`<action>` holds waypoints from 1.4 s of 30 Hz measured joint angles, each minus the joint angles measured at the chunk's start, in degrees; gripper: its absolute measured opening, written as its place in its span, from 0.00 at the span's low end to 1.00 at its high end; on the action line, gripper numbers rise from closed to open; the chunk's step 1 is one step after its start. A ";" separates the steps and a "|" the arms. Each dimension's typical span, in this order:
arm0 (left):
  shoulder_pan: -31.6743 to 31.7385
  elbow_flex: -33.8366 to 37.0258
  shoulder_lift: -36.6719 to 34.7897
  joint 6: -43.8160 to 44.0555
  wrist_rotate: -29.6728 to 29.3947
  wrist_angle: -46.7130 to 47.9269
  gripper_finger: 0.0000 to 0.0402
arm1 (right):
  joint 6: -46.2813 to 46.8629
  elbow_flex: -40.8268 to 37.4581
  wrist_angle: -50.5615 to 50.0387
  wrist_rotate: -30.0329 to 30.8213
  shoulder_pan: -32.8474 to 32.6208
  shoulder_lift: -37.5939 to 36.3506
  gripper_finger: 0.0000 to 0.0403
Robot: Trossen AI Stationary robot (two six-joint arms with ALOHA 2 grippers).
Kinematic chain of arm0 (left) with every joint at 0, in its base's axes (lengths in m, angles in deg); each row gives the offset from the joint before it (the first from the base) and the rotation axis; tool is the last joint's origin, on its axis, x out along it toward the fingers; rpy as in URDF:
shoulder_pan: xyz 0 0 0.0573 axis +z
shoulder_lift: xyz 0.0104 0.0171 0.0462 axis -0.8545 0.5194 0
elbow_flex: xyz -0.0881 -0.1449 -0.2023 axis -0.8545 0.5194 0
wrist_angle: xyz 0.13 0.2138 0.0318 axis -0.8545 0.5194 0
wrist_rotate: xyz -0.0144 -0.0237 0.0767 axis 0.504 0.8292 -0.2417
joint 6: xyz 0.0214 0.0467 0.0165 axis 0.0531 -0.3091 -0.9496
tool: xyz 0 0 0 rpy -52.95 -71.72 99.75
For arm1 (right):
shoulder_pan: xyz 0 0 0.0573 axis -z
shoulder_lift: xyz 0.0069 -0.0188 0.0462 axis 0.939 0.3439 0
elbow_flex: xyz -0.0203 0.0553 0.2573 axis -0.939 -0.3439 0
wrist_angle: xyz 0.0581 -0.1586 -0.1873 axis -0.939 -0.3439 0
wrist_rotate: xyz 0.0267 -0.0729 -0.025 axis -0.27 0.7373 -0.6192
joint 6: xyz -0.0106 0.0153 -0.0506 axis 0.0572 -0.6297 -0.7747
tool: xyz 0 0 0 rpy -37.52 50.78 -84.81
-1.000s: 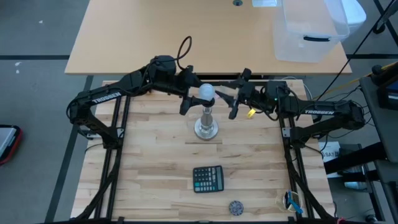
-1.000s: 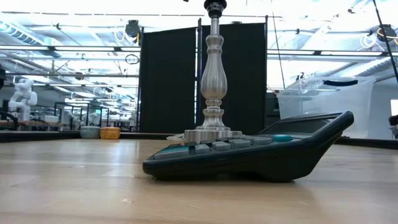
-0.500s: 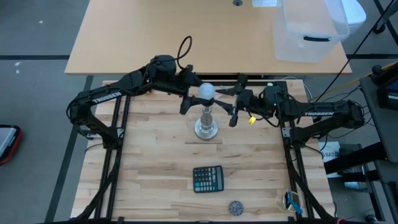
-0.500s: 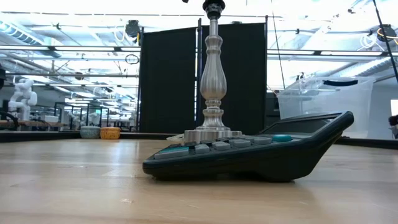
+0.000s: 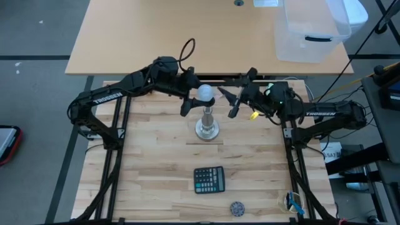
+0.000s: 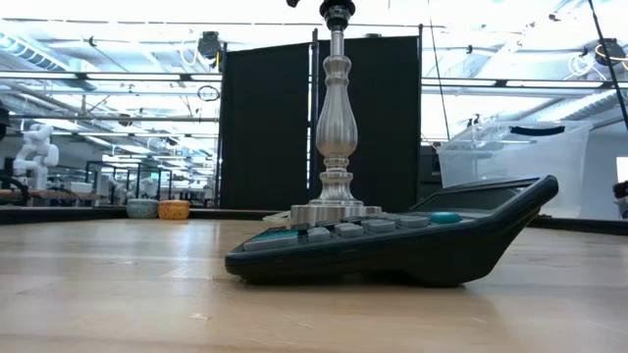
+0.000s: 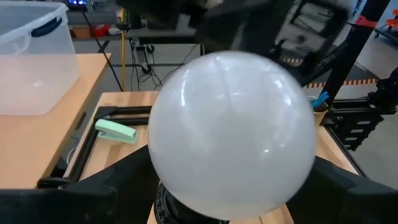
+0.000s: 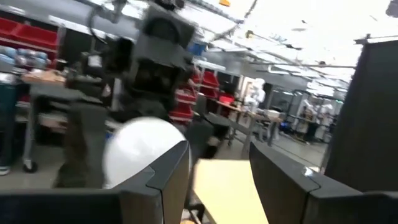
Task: Screw lightbulb
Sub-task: Insert the light bulb into the lamp
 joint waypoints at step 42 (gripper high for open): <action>0.85 0.00 -0.09 -0.05 -0.60 -1.38 0.73 | 2.66 -0.04 -2.63 -2.75 -1.26 3.15 0.41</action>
